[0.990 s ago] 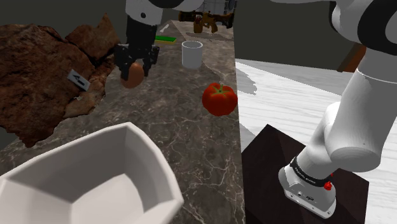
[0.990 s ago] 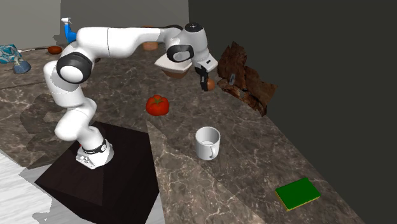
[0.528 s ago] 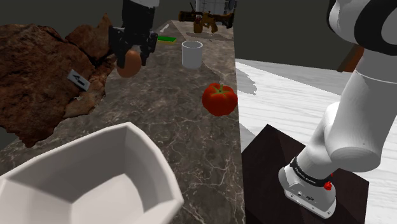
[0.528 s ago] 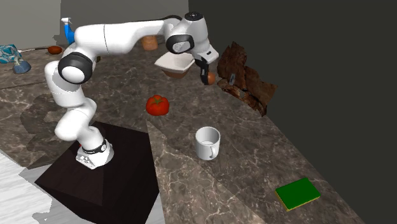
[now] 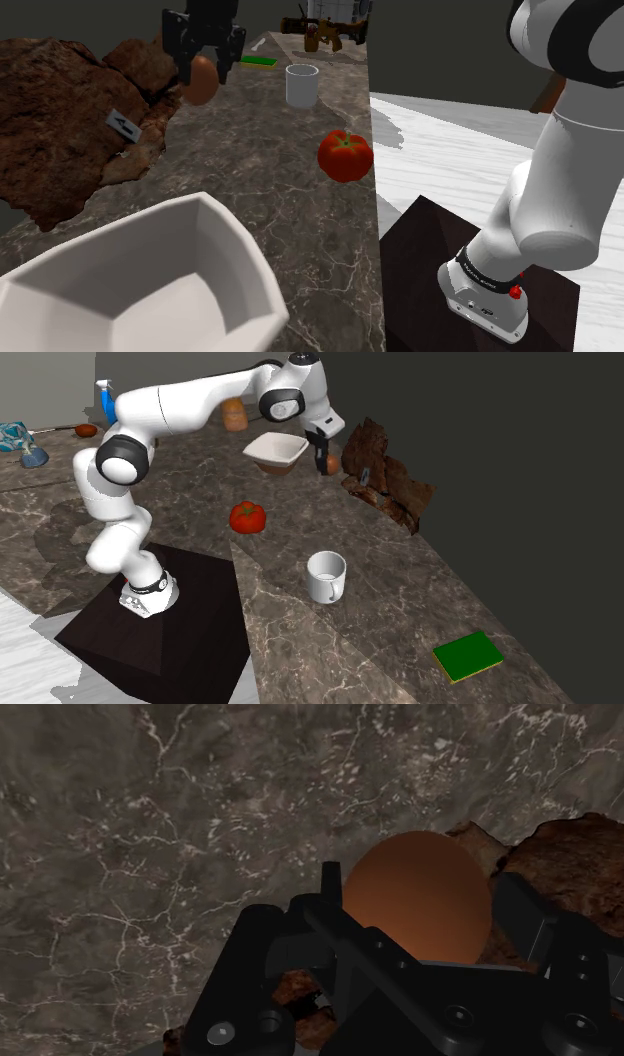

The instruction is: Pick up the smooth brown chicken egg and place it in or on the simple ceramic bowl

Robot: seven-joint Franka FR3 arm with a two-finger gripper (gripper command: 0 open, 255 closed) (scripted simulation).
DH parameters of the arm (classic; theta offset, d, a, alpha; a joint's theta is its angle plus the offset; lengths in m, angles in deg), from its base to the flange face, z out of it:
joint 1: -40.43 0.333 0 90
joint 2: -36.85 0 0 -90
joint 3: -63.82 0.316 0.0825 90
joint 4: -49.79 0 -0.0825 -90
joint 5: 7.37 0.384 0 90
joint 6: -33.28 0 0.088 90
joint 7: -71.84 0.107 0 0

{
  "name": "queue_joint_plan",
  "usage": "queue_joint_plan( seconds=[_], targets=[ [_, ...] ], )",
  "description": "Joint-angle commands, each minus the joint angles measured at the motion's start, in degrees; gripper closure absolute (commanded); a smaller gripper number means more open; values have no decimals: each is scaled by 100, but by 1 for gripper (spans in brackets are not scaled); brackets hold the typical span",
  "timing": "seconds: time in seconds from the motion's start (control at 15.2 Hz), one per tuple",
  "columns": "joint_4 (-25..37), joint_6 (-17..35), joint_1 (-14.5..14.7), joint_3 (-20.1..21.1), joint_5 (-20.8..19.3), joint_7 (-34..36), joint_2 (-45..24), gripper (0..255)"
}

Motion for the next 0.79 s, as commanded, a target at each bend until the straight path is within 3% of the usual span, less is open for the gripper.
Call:
queue_joint_plan(
  seconds=[0.0, 0.2, 0.73],
  targets=[
    [280, -203, 11, 2, -27, 41, -74, 255],
    [631, -448, 30, 6, -61, 95, -177, 255],
    [-444, 17, 525, 358, -129, 933, 603, 255]
  ],
)
